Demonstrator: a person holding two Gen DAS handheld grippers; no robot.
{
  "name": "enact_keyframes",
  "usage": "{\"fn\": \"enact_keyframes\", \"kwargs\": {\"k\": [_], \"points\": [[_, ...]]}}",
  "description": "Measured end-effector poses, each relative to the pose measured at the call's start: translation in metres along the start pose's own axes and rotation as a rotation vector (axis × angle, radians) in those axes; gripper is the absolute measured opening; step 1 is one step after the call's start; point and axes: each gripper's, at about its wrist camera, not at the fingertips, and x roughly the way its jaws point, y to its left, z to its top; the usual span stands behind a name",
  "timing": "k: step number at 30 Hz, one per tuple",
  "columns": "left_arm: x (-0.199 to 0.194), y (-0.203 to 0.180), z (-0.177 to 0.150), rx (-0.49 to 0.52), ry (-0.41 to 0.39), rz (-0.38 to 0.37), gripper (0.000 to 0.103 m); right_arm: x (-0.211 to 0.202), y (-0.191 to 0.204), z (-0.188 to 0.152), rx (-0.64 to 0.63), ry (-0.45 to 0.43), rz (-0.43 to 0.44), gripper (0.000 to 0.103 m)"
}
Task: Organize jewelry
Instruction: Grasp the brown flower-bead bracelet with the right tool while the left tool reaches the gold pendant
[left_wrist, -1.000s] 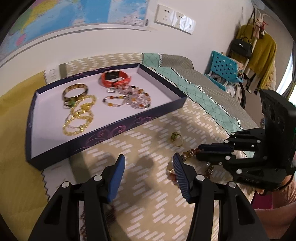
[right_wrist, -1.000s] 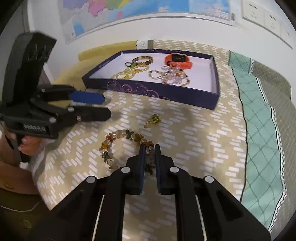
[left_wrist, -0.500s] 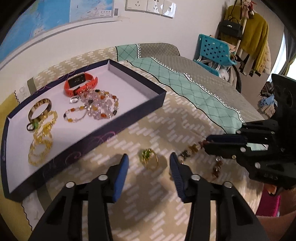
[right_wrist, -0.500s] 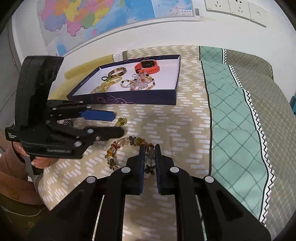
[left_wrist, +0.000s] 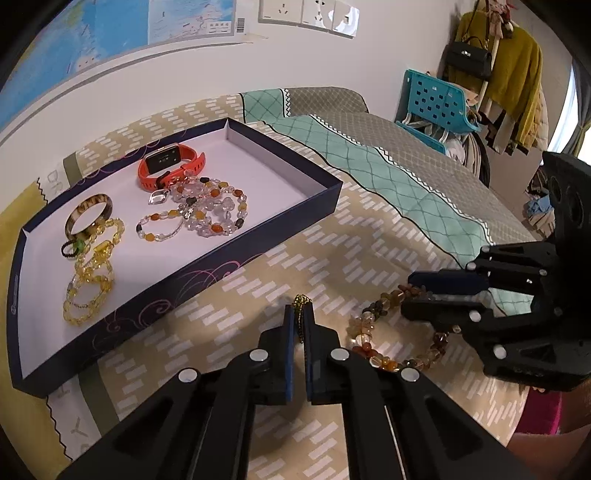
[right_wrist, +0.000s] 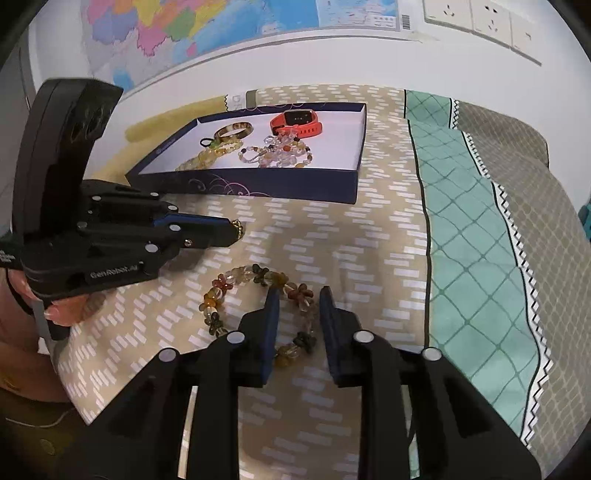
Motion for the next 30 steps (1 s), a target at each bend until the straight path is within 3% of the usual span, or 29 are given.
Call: {"fn": "enact_keyframes", "kwargs": {"k": [9,25,26,30], "points": [[-0.027,0.015,-0.008,-0.104,-0.050,-0.097,0.001,-0.019,0.003,0.010,0.027,-0.055,0.089,0.011],[-0.074,0.032,-0.029,-0.150,-0.125,-0.113,0.002,-0.051,0.016,0.029,0.019,-0.141,0.121,0.010],[-0.073,0.032,-0.030,-0.150,-0.118,-0.097,0.004,-0.051,0.015,0.029,0.022,-0.139,0.122,0.010],[-0.063,0.027,-0.032,-0.124,-0.100,-0.100,0.027,-0.049,0.015,0.027,0.030,-0.134,0.120,0.010]]}}
